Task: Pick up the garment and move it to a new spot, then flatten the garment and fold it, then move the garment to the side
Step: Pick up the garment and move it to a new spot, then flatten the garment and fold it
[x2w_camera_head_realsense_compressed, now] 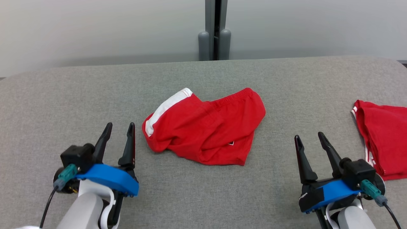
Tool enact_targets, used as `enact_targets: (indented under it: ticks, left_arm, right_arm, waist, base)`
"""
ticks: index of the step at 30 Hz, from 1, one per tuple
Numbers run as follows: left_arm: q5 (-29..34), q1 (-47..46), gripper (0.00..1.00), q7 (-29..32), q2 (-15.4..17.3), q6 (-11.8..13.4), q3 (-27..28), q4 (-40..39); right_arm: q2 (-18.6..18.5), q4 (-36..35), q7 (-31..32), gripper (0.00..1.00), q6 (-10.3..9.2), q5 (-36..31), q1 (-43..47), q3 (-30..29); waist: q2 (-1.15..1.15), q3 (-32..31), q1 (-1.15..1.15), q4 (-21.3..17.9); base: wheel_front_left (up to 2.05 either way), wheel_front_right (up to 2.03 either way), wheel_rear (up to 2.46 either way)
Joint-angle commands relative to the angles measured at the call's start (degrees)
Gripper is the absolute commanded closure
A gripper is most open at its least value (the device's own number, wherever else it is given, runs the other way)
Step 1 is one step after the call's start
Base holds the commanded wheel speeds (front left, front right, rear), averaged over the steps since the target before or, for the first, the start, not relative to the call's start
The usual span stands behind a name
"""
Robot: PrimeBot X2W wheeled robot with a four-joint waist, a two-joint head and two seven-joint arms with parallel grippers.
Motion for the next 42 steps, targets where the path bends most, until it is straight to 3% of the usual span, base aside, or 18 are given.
enact_targets:
  ticks: [1, 8, 13, 25, 42]
  left_arm:
    - [0.43, 1.81, 0.00, -0.26, -0.47, 0.39, 1.16, -1.10]
    - [3.62, 10.84, 0.00, -0.26, -2.85, 2.38, 8.62, -7.57]
    - [6.37, 14.97, 0.00, -0.27, -4.59, 2.13, 11.95, -8.75]
    - [9.67, 16.00, 0.00, -0.27, -7.49, 0.47, 14.94, -6.68]
    - [12.26, 14.89, 0.00, -0.27, -9.02, -1.48, 16.91, -4.75]
  right_arm:
    - [-0.12, -0.44, -0.27, 0.00, 0.01, -0.15, 1.17, 0.17]
    - [-0.15, -2.93, -0.28, 0.00, 0.01, 0.81, 3.99, 0.08]
    - [-0.14, -3.34, -0.25, 0.00, 0.01, 2.88, 5.86, -0.05]
    - [-0.14, -1.15, -0.25, 0.00, 0.01, 4.15, 5.83, 0.96]
    - [-0.14, -0.17, -0.25, 0.00, 0.01, 3.06, 4.49, 1.01]
  waist:
    - [0.00, -0.08, 0.00, 0.36]
    - [0.00, -0.97, 0.00, 1.96]
    - [0.00, -1.98, 0.00, 2.28]
    - [0.00, -2.88, 0.00, 2.04]
    - [0.00, -2.56, 0.00, 2.19]
  base:
    - [0.00, 0.00, 0.00]
    - [0.00, 0.00, 0.00]
    - [0.00, 0.00, 0.00]
    - [0.00, 0.00, 0.00]
    - [0.00, 0.00, 0.00]
